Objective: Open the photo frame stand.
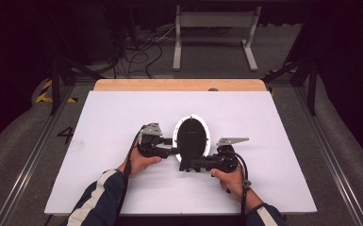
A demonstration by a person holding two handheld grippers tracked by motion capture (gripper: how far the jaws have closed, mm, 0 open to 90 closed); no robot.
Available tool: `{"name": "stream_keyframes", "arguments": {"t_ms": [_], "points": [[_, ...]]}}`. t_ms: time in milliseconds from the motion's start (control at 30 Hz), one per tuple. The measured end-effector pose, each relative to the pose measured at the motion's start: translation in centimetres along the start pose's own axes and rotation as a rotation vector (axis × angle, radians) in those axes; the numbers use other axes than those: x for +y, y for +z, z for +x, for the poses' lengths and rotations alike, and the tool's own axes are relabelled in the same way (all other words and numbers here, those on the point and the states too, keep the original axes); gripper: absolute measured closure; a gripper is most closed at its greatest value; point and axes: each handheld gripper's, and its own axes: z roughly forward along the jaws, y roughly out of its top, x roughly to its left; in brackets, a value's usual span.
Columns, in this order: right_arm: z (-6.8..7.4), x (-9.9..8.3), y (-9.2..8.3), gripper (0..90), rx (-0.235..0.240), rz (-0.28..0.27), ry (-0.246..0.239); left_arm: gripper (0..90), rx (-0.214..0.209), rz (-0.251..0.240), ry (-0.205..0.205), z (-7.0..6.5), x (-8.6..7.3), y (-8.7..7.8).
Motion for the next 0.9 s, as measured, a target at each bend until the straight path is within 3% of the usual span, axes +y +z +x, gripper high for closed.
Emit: {"name": "stream_keyframes", "arguments": {"t_ms": [100, 200, 300, 333, 400, 667, 867, 900], "points": [[-0.1, -0.1, 0.0, 69.8, -0.011, 0.009, 0.005, 59.6, -0.018, -0.029, 0.007, -0.1, 0.1, -0.3], [0.2, 0.0, 0.0, 72.4, -0.026, 0.02, -0.019, 65.5, -0.074, -0.043, 0.007, 0.0, 0.1, -0.6], [0.2, 0.0, 0.0, 73.6, -0.031, 0.024, -0.031, 65.6, -0.099, -0.021, 0.024, -0.2, 0.1, -0.4], [0.2, 0.0, 0.0, 73.9, -0.031, 0.024, -0.031, 65.6, -0.098, 0.005, 0.047, -0.5, 0.1, -0.1], [0.4, 0.1, 0.0, 73.8, -0.037, 0.029, -0.04, 62.9, -0.079, 0.011, 0.067, -0.7, 0.2, 0.0], [0.5, 0.2, -0.1, 74.6, -0.062, 0.026, -0.062, 67.5, -0.059, 0.002, 0.109, -1.2, 0.5, -0.2], [0.8, 0.4, -0.2, 74.9, -0.063, 0.017, -0.084, 71.2, 0.051, -0.023, 0.188, -2.0, 0.7, -0.5], [0.8, 0.4, -0.2, 74.9, -0.063, 0.017, -0.084, 71.3, 0.051, -0.023, 0.188, -2.0, 0.7, -0.5]]}}
